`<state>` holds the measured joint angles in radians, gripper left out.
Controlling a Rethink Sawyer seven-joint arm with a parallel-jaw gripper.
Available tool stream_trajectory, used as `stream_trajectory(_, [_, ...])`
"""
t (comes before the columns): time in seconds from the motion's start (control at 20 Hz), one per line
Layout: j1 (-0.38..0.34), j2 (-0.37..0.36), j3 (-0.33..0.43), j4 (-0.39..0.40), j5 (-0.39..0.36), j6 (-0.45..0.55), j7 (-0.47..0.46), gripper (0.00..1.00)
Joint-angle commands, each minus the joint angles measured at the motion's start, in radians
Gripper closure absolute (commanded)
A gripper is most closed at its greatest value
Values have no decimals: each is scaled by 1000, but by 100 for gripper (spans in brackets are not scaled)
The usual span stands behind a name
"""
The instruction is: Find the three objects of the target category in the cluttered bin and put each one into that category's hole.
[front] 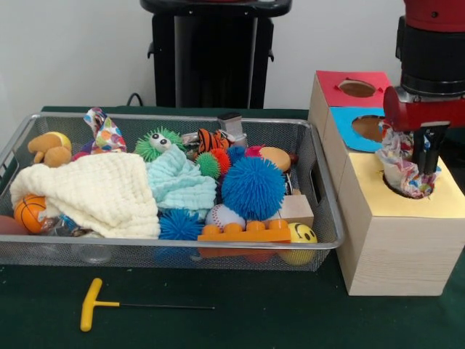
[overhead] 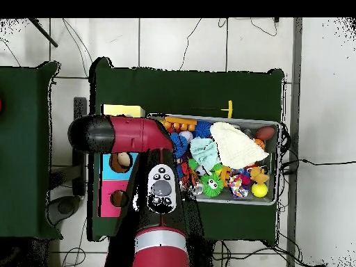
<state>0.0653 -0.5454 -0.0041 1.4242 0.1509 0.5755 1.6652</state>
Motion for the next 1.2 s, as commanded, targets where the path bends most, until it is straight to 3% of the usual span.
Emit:
stream_trajectory(0.05, [-12,-12,44,19,-19,124,94,100])
stream_trajectory(0.55, [-21,-4,53,10,-20,123,88,100])
stream_trajectory(1.2, [-29,-152,28,30,-23,308,74,100])
